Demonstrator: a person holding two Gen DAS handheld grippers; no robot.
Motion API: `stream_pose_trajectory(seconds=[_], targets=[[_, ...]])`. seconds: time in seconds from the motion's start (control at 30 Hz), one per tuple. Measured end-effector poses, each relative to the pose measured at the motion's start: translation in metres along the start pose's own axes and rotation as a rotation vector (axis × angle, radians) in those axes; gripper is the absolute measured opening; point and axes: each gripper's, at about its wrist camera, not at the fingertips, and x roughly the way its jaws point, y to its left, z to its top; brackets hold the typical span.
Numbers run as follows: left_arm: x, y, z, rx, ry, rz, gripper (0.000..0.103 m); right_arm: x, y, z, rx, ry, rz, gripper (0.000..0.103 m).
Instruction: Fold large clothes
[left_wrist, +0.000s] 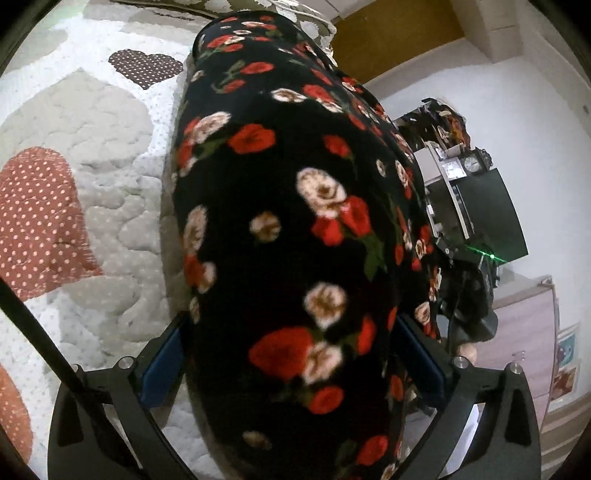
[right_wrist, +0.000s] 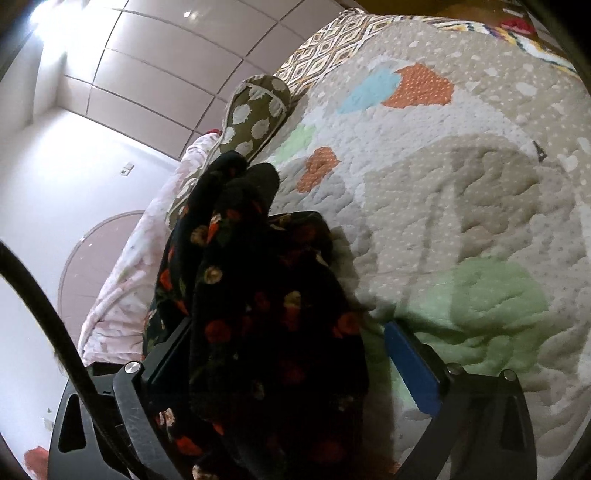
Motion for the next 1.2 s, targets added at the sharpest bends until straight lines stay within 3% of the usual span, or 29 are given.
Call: stream_pose_trajectory(seconds=[0.03, 0.1, 0.13, 0.2, 0.37, 0.57, 0.83, 0.9, 0.97, 1.0, 1.2], targets=[[0.002, -0.002, 0.001, 0.004, 0.005, -0.008, 0.101, 0.002, 0.002, -0.001, 0.0, 0.007, 0.017, 0.093], [0.001, -0.006, 0.003, 0.016, -0.001, 0.0, 0.081, 0.006, 0.003, -0.003, 0.019, 0.016, 0.065, 0.073], [-0.003, -0.009, 0.003, 0.028, -0.012, 0.008, 0.077, 0.007, 0.005, -0.004, 0.031, 0.018, 0.084, 0.061], [-0.013, -0.014, 0.004, 0.048, -0.032, 0.013, 0.066, 0.006, 0.014, -0.006, 0.012, 0.001, 0.07, 0.052], [-0.051, -0.02, 0.016, 0.065, -0.122, 0.039, 0.064, 0.009, 0.045, -0.007, -0.029, -0.032, 0.108, 0.039], [-0.095, -0.005, 0.03, 0.062, -0.195, 0.086, 0.064, 0.033, 0.079, -0.013, -0.065, -0.042, 0.177, 0.037], [-0.095, 0.038, 0.012, -0.016, -0.174, 0.135, 0.065, 0.082, 0.08, -0.027, -0.07, 0.028, 0.155, 0.037], [-0.093, 0.046, 0.006, -0.033, -0.17, 0.15, 0.07, 0.083, 0.072, -0.029, -0.057, 0.028, 0.144, 0.044], [-0.096, 0.048, 0.002, -0.046, -0.18, 0.157, 0.071, 0.078, 0.069, -0.028, -0.056, 0.022, 0.104, 0.063], [-0.099, 0.047, 0.0, -0.045, -0.182, 0.163, 0.071, 0.075, 0.069, -0.026, -0.061, 0.012, 0.073, 0.066], [-0.143, 0.032, -0.02, 0.019, -0.244, 0.232, 0.07, 0.026, 0.082, -0.023, -0.142, -0.078, -0.033, 0.068]])
